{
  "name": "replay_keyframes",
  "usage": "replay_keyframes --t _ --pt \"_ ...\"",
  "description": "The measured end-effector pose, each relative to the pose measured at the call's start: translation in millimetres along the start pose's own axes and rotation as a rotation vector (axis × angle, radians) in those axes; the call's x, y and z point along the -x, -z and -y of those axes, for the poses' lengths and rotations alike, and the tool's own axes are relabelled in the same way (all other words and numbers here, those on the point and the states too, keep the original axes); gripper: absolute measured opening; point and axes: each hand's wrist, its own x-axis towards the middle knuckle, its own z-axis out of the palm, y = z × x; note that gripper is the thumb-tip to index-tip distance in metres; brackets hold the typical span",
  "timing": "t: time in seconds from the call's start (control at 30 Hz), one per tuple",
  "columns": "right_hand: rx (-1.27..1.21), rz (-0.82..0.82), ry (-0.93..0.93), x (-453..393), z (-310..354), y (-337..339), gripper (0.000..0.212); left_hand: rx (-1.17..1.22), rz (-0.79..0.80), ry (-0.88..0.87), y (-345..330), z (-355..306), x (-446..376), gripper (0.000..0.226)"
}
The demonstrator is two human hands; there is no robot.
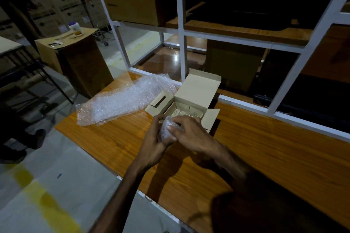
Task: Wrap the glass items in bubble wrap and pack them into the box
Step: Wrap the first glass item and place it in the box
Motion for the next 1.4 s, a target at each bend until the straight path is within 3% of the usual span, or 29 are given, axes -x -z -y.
replay_keyframes --t 0.17,0.27,0.37,0.47,0.57,0.77,0.97,1.23,1.4 --pt "0.105 -0.019 0.025 -4.3 -5.9 -10.4 0.034 0.013 -0.023 -0.011 0.2 -3.4 4.4 0.060" --pt "0.074 0.062 -0.038 -4.5 -3.6 -7.2 0.039 0.003 -0.013 0.006 0.2 -4.9 8.2 0.065" --pt "-0.150 0.191 -0.134 -8.3 -2.8 -4.6 0.050 0.004 0.010 0.006 2.0 -4.1 9.1 0.062" --pt "-0.431 0.205 -0.225 -9.2 -4.4 -4.2 0.065 0.016 0.023 0.001 4.7 -8.8 7.1 0.063" --pt "-0.509 0.221 -0.281 -11.9 -10.1 6.1 0.039 0.034 0.040 0.005 6.2 -10.1 6.6 0.062" --pt "-0.336 0.157 -0.192 -19.8 -17.2 27.6 0.006 0.045 0.060 0.008 7.6 -4.8 11.2 0.064" --pt "-0.268 0.168 -0.260 -23.8 -13.7 27.0 0.031 0.044 0.097 0.006 4.9 -7.2 11.0 0.068" --pt "-0.167 0.134 -0.222 -25.7 -12.8 23.6 0.028 -0.009 0.120 -0.029 8.8 -10.9 10.9 0.067" --pt "-0.237 0.084 -0.195 -22.6 -16.2 22.1 0.028 0.005 0.112 0.014 11.0 -7.6 12.5 0.057"
